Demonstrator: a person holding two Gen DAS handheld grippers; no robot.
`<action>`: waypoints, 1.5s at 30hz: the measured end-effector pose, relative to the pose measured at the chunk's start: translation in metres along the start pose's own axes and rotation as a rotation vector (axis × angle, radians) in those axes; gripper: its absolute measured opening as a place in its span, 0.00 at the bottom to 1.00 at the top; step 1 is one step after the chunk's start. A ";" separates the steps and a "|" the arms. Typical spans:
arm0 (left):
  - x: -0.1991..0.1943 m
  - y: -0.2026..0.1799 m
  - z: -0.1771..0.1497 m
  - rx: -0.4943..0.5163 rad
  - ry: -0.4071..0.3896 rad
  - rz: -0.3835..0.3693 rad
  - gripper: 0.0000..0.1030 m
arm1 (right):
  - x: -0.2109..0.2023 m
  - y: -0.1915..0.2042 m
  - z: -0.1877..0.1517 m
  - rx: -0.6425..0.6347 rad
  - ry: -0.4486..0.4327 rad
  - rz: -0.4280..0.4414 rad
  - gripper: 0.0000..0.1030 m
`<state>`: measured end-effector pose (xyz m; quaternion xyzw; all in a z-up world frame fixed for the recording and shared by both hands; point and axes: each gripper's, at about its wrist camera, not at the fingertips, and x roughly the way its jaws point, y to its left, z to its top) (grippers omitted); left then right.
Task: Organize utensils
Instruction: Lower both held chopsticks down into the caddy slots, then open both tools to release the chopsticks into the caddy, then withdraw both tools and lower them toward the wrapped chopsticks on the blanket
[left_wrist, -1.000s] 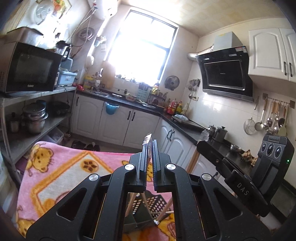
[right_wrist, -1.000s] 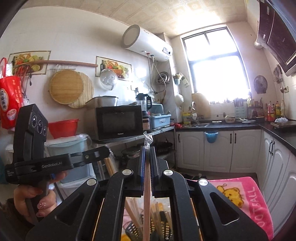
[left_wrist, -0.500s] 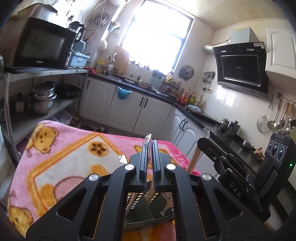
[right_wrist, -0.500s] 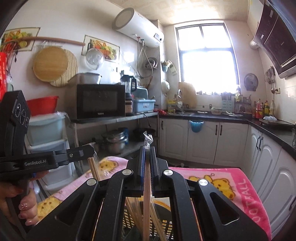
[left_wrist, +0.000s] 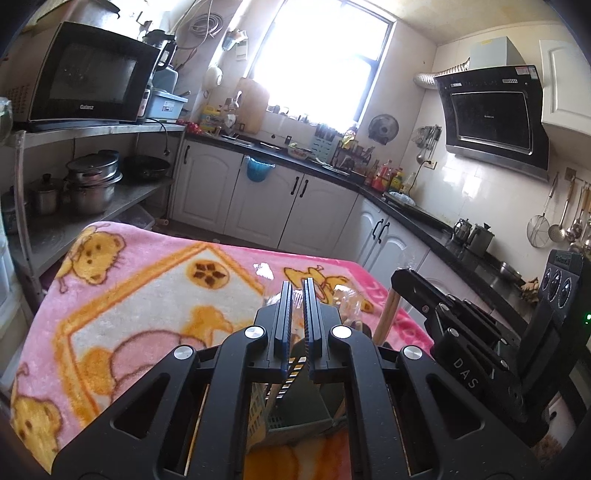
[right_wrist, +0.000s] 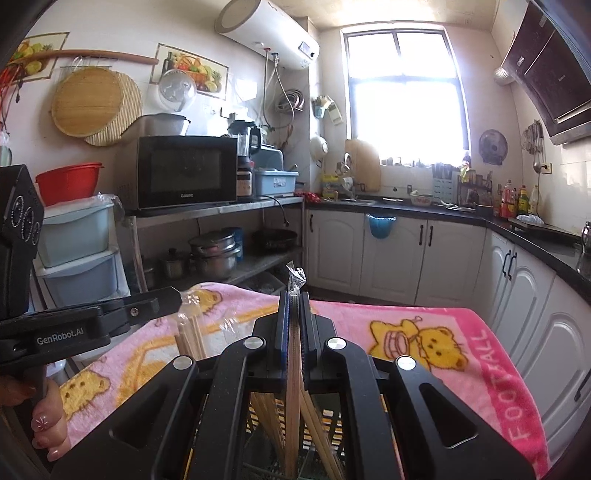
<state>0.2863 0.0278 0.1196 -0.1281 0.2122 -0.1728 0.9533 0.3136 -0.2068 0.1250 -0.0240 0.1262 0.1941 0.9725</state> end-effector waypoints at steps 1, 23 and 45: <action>0.000 0.000 -0.001 0.000 0.003 0.006 0.03 | 0.000 0.000 -0.001 0.004 0.008 -0.003 0.07; -0.027 0.002 -0.011 -0.005 -0.019 0.065 0.68 | -0.037 -0.012 -0.008 0.055 0.036 0.011 0.54; -0.056 0.011 -0.044 -0.015 0.028 0.125 0.90 | -0.082 0.004 -0.031 0.035 0.110 0.069 0.69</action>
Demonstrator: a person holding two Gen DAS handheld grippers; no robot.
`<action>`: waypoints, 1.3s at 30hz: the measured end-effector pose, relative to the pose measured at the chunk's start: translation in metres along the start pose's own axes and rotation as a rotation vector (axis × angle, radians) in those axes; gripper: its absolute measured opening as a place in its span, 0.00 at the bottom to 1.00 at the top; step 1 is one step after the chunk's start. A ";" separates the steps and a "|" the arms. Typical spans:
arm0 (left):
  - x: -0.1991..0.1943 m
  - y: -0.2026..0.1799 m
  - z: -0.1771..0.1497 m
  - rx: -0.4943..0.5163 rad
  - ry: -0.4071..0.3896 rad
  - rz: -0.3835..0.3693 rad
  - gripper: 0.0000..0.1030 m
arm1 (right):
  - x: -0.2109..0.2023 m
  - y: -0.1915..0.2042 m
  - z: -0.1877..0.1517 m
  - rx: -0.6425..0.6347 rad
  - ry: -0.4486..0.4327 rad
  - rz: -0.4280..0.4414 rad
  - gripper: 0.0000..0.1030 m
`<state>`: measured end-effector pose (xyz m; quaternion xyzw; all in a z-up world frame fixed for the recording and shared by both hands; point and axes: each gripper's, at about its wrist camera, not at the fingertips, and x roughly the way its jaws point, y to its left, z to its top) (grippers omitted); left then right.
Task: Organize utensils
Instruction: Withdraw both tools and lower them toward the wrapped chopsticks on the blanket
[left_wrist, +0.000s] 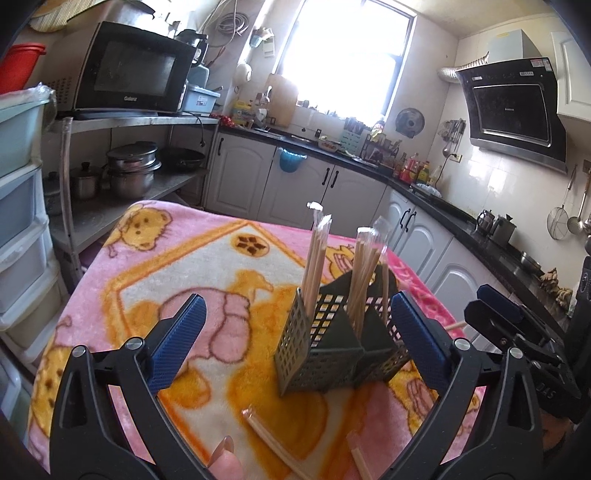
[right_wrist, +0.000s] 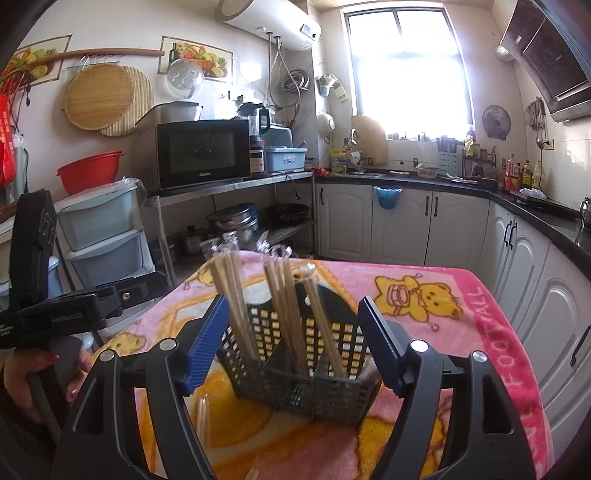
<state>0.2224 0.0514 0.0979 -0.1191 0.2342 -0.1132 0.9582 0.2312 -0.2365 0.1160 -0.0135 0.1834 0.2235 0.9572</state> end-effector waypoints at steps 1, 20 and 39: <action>0.000 0.001 -0.003 0.002 0.007 0.003 0.90 | -0.001 0.002 -0.002 -0.003 0.007 0.004 0.70; 0.009 0.011 -0.040 -0.007 0.108 0.041 0.90 | 0.000 0.016 -0.048 -0.020 0.157 0.054 0.71; 0.027 0.025 -0.077 -0.031 0.221 0.069 0.90 | 0.015 0.028 -0.090 -0.017 0.327 0.109 0.71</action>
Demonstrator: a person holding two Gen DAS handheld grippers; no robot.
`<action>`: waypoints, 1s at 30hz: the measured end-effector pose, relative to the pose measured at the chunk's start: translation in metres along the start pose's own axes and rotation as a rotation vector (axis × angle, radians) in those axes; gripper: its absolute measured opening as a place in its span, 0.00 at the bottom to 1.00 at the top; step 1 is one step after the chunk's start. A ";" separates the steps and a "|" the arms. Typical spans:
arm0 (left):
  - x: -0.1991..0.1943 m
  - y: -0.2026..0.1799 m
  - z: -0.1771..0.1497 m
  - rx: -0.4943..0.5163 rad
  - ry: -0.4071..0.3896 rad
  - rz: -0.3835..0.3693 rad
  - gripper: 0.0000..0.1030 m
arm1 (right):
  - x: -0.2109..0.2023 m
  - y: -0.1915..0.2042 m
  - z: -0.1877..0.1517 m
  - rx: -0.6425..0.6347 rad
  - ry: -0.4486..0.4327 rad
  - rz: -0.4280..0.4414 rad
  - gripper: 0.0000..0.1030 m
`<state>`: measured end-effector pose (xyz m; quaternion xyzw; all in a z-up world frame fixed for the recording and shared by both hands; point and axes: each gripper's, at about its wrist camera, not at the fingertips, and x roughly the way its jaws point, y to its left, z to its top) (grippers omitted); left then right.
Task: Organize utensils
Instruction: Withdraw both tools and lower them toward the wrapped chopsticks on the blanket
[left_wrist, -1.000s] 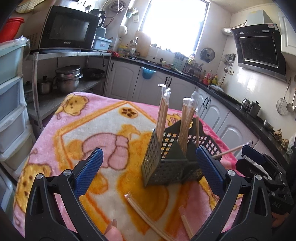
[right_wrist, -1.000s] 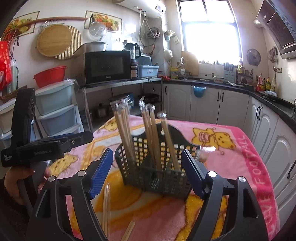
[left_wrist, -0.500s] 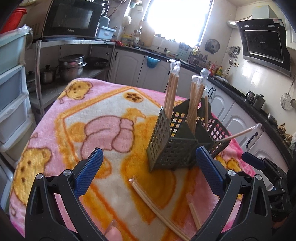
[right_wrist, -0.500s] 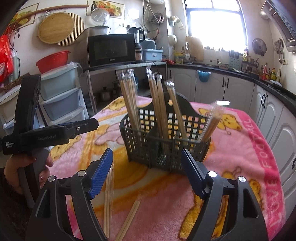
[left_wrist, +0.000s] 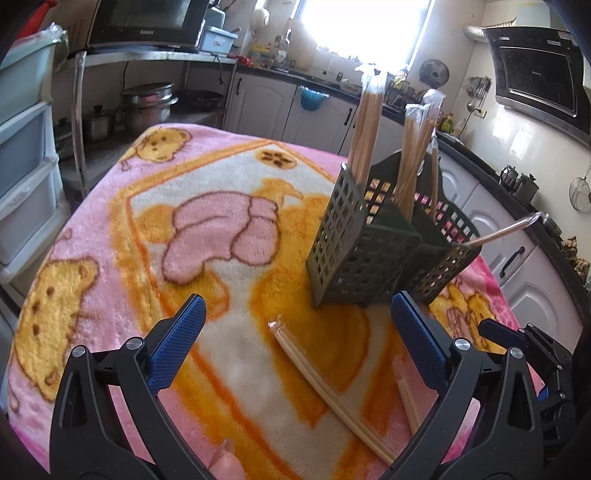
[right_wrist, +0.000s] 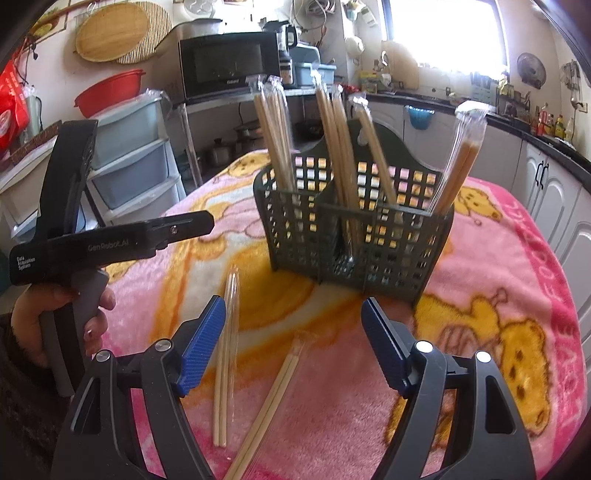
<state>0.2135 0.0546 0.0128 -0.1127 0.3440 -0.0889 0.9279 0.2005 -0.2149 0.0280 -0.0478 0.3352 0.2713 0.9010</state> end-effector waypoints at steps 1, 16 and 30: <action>0.001 0.001 -0.002 -0.002 0.006 0.000 0.90 | 0.001 0.001 -0.001 0.001 0.006 0.002 0.71; 0.035 0.013 -0.024 -0.077 0.144 -0.050 0.90 | 0.032 0.005 -0.024 0.032 0.169 0.067 0.65; 0.067 0.016 -0.025 -0.094 0.212 -0.053 0.61 | 0.060 0.000 -0.025 0.109 0.269 0.086 0.47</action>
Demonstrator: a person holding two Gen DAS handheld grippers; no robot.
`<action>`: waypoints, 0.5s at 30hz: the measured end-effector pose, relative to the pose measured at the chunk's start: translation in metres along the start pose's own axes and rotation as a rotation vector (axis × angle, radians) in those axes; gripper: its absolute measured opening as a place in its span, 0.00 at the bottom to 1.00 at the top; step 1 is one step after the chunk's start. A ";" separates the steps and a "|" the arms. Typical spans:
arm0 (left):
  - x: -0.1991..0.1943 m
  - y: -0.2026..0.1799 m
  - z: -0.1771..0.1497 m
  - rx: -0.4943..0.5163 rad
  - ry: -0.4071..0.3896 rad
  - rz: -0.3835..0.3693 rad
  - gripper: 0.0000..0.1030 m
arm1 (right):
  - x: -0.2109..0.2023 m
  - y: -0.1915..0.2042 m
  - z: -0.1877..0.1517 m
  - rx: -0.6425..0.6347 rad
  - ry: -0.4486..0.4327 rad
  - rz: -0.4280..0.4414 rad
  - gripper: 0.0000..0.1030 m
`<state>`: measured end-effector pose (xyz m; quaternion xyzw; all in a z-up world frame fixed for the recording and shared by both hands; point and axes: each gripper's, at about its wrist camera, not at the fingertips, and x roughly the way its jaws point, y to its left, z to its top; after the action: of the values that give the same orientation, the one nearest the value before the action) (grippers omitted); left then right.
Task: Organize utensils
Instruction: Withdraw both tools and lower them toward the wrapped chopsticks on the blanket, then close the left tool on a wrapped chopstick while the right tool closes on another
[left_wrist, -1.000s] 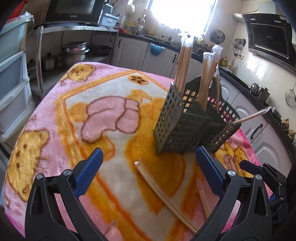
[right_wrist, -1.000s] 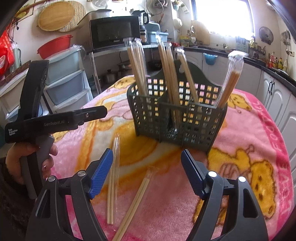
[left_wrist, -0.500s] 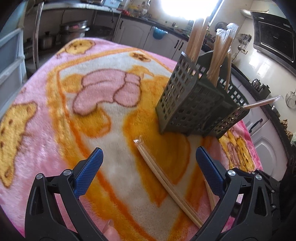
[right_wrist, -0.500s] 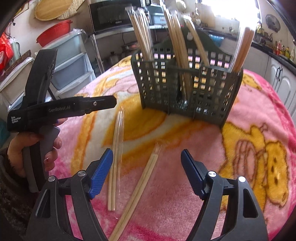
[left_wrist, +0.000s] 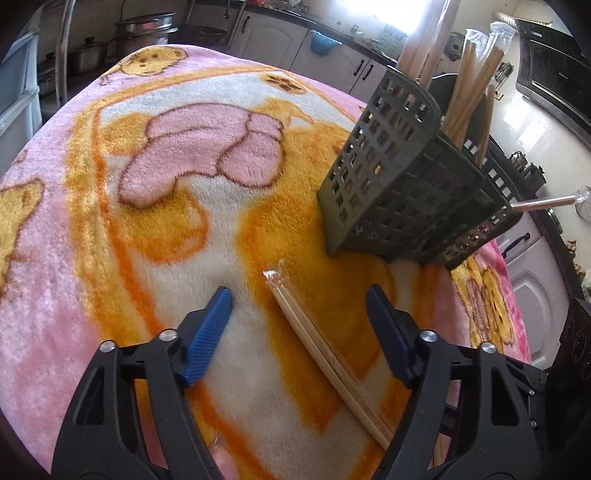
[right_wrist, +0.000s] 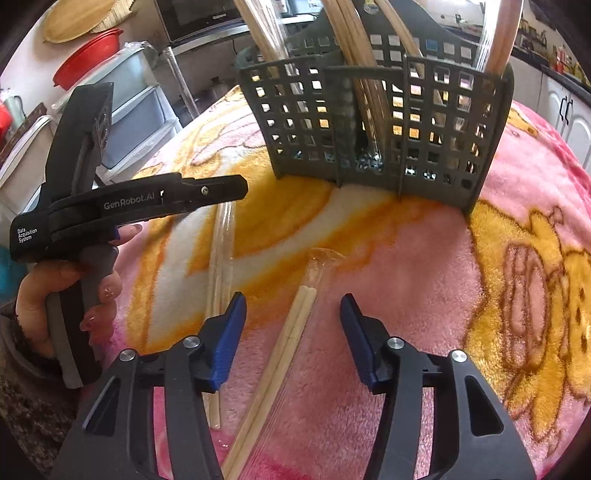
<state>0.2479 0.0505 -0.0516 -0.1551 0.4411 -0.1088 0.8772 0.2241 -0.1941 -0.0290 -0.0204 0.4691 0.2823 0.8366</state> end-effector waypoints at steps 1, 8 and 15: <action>0.002 0.000 0.001 0.004 0.001 0.006 0.57 | 0.000 -0.002 0.000 0.006 0.003 0.002 0.47; 0.007 0.009 0.010 0.003 0.001 0.066 0.22 | 0.004 -0.010 0.007 0.040 0.025 0.007 0.38; 0.005 0.022 0.011 -0.031 -0.002 0.048 0.10 | 0.009 -0.017 0.014 0.057 0.026 0.006 0.27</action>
<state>0.2608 0.0708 -0.0569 -0.1580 0.4456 -0.0807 0.8775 0.2472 -0.2000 -0.0325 0.0010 0.4878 0.2710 0.8298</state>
